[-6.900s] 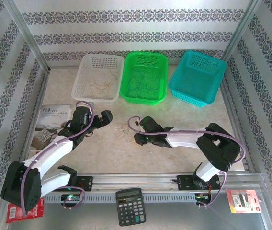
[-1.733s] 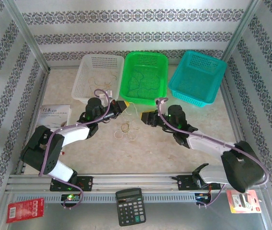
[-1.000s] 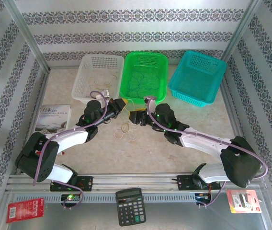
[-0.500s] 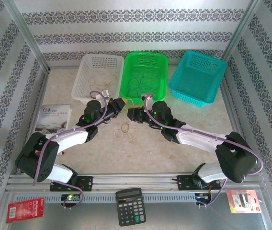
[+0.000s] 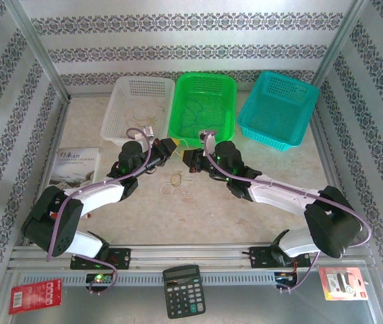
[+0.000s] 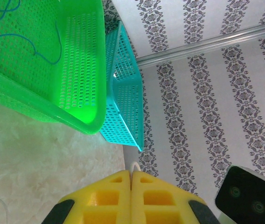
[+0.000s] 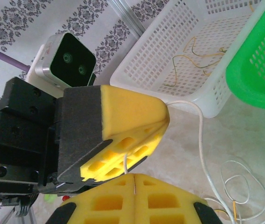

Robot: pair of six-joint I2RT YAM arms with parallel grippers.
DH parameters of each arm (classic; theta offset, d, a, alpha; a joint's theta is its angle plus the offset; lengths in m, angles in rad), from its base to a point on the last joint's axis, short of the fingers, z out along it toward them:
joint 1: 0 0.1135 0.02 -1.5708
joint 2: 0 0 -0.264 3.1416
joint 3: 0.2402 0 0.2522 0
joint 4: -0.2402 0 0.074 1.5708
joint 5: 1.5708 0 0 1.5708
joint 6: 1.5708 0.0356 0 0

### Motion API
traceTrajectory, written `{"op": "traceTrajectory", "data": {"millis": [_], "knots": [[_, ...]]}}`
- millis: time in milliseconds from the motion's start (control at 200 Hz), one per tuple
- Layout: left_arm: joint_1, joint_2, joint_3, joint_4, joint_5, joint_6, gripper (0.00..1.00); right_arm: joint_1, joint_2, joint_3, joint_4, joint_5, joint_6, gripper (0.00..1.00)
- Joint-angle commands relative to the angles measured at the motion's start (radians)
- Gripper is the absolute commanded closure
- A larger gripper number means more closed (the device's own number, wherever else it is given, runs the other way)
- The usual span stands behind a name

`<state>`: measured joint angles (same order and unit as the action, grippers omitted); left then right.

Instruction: Untangle the cables

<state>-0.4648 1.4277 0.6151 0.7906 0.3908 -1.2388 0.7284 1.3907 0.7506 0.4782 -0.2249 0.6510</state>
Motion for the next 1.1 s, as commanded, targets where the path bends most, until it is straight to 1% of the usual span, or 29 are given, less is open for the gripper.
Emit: {"op": "traceTrajectory", "data": {"millis": [0, 30, 55, 70, 115, 145, 200, 270, 345, 360, 545, 784, 1094], "knots": [[-0.014, -0.014, -0.003, 0.038, -0.002, 0.023, 0.85, -0.013, -0.068, 0.054, -0.028, -0.001, -0.028, 1.00], [-0.014, -0.015, -0.004, 0.036, 0.000, 0.034, 0.70, -0.018, -0.079, 0.065, -0.046, -0.005, -0.033, 1.00], [-0.013, -0.015, -0.004, 0.035, 0.002, 0.043, 0.62, -0.022, -0.088, 0.074, -0.061, -0.008, -0.037, 1.00], [-0.014, -0.015, -0.004, 0.033, 0.004, 0.046, 0.55, -0.025, -0.093, 0.080, -0.072, -0.009, -0.040, 1.00], [-0.012, -0.021, -0.005, 0.024, 0.007, 0.066, 0.39, -0.033, -0.107, 0.097, -0.099, -0.017, -0.046, 1.00], [-0.013, -0.027, -0.005, 0.013, 0.009, 0.082, 0.31, -0.037, -0.116, 0.107, -0.114, -0.021, -0.048, 1.00], [-0.013, -0.044, -0.008, -0.016, 0.008, 0.114, 0.20, -0.045, -0.131, 0.122, -0.136, -0.027, -0.052, 1.00], [-0.013, -0.069, -0.017, -0.061, 0.007, 0.162, 0.11, -0.053, -0.147, 0.145, -0.166, -0.037, -0.057, 1.00], [-0.013, -0.092, -0.027, -0.112, 0.007, 0.213, 0.04, -0.058, -0.163, 0.171, -0.200, -0.042, -0.067, 1.00], [-0.012, -0.097, -0.031, -0.120, 0.006, 0.223, 0.01, -0.058, -0.166, 0.175, -0.205, -0.043, -0.068, 1.00], [-0.012, -0.153, -0.073, -0.238, -0.035, 0.334, 0.00, -0.058, -0.193, 0.244, -0.261, -0.048, -0.091, 1.00], [-0.013, -0.184, -0.103, -0.349, -0.044, 0.451, 0.00, -0.056, -0.205, 0.323, -0.311, -0.060, -0.107, 1.00], [-0.019, -0.143, -0.046, -0.508, 0.000, 0.655, 0.00, -0.032, -0.190, 0.416, -0.334, -0.093, -0.107, 1.00]]}}
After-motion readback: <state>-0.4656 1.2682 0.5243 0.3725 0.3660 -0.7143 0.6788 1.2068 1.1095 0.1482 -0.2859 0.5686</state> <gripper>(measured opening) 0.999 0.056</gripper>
